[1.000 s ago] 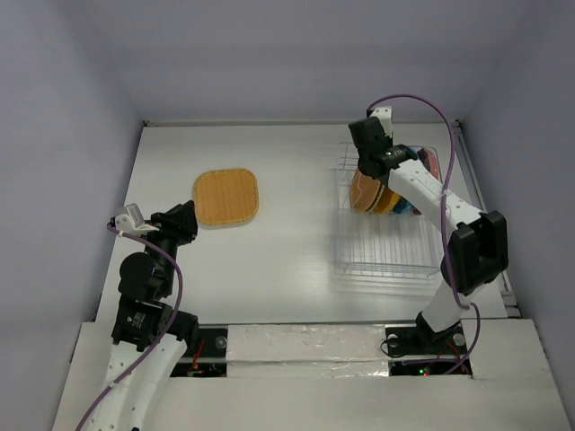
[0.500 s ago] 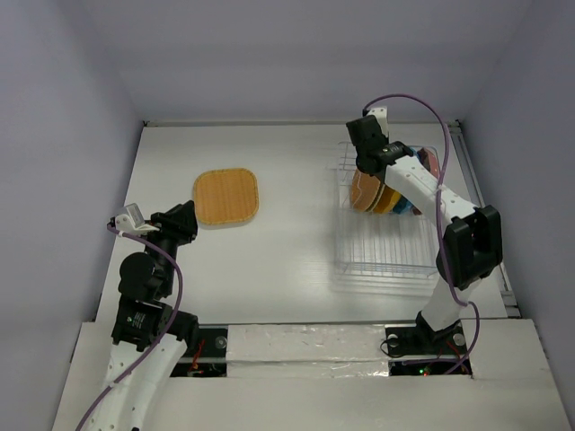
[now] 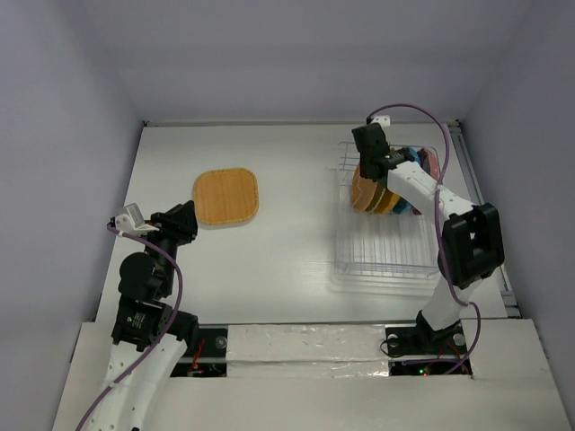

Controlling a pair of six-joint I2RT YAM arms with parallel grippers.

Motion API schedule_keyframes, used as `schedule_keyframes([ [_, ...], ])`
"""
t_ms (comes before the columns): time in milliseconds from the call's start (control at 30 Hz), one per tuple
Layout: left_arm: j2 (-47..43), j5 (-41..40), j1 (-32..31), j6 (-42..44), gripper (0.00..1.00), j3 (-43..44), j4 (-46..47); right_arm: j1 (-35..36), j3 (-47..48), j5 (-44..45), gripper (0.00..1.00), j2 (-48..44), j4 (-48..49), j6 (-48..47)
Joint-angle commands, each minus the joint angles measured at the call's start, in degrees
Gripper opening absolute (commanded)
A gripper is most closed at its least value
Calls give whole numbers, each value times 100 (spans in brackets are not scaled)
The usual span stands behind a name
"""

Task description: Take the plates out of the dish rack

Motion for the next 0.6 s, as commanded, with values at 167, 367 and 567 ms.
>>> schedule_keyframes([
  [167, -28, 23, -22, 48, 32, 52, 236, -99, -245, -262, 17, -534, 779, 78],
  [367, -28, 23, -22, 48, 32, 52, 244, -99, 370, -201, 0, -798, 525, -319],
  [567, -2, 23, -22, 39, 32, 52, 244, -29, 967, 19, 0, -964, 32, -372],
])
